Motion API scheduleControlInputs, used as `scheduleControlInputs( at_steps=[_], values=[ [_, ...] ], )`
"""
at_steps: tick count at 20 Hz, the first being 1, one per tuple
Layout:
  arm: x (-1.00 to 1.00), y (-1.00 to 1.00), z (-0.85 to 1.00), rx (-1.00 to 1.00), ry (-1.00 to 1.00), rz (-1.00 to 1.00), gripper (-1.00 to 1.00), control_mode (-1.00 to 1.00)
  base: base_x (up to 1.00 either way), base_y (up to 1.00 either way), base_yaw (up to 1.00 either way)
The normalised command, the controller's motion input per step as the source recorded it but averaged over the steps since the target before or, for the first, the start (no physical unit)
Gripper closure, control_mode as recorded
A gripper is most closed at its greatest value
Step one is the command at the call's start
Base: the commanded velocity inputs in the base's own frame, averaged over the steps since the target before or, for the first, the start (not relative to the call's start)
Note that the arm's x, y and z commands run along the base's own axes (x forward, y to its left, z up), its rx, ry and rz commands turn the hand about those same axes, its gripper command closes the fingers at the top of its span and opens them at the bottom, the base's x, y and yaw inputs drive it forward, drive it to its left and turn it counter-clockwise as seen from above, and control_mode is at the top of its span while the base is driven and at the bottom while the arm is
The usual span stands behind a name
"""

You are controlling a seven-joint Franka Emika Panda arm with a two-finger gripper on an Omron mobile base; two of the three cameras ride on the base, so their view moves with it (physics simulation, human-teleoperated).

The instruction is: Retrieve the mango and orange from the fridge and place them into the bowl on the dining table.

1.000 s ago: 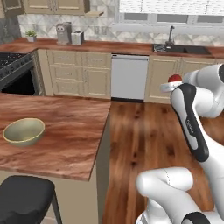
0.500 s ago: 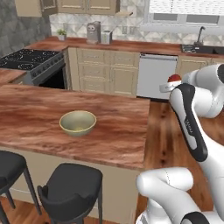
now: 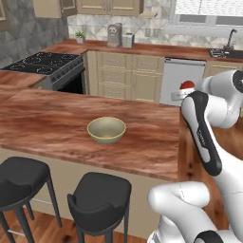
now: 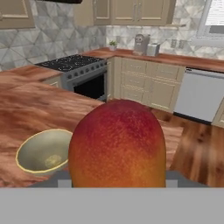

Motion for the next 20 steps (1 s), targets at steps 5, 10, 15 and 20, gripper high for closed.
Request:
scheduleControlInputs(
  at_steps=[5,10,15,20],
  values=[
    [0.00,0.00,0.00,0.00,0.00,0.00,1.00,1.00,0.64,0.30,0.13],
    [0.00,0.00,0.00,0.00,0.00,0.00,1.00,1.00,0.54,0.38,0.13],
    [0.00,0.00,0.00,0.00,0.00,0.00,1.00,1.00,0.44,0.48,0.13],
    [0.42,0.54,-0.42,0.00,0.16,0.15,1.00,-1.00,0.00,0.00,0.00]
  ],
)
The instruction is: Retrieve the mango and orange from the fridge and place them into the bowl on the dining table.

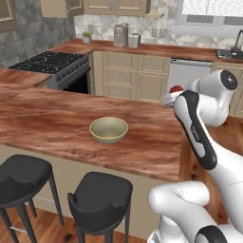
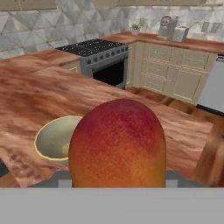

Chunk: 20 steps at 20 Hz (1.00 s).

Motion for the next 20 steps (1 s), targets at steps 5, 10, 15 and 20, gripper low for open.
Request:
scheduleControlInputs(
  at_steps=[5,10,15,20],
  values=[
    [0.39,0.56,-0.43,0.00,0.21,0.17,1.00,-1.00,0.00,0.00,0.00],
    [0.28,0.51,-0.36,0.00,0.23,0.17,1.00,-1.00,0.00,0.00,0.00],
    [0.19,0.51,-0.33,0.00,0.23,0.17,1.00,-1.00,0.00,0.00,0.00],
    [0.09,0.47,-0.34,0.00,0.15,0.14,1.00,-1.00,0.00,0.00,0.00]
  ],
)
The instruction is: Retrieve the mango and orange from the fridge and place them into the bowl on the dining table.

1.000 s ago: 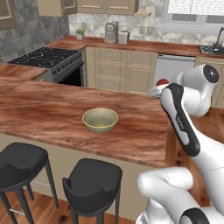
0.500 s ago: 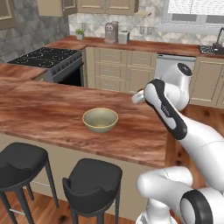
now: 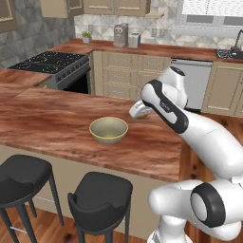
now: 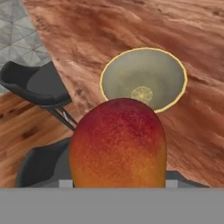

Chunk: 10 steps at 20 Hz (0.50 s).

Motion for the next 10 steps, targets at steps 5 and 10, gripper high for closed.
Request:
scheduleControlInputs(
  at_steps=[5,10],
  values=[
    [0.12,0.43,-0.34,0.00,0.05,0.09,1.00,-1.00,0.00,0.00,0.00],
    [0.25,0.32,-0.25,0.00,0.01,0.01,1.00,-1.00,0.00,0.00,0.00]
  ],
)
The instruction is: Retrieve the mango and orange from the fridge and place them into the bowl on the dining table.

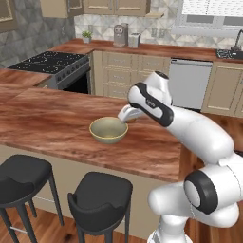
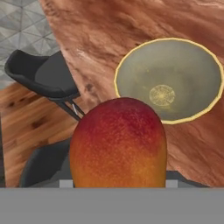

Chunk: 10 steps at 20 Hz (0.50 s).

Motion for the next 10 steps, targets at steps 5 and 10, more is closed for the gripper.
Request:
scheduleControlInputs(
  at_steps=[5,10],
  values=[
    [0.31,0.27,-0.21,0.00,0.00,0.00,1.00,-1.00,0.00,0.00,0.00],
    [0.35,0.18,-0.21,0.00,0.00,0.00,1.00,-1.00,0.00,0.00,0.00]
  ],
)
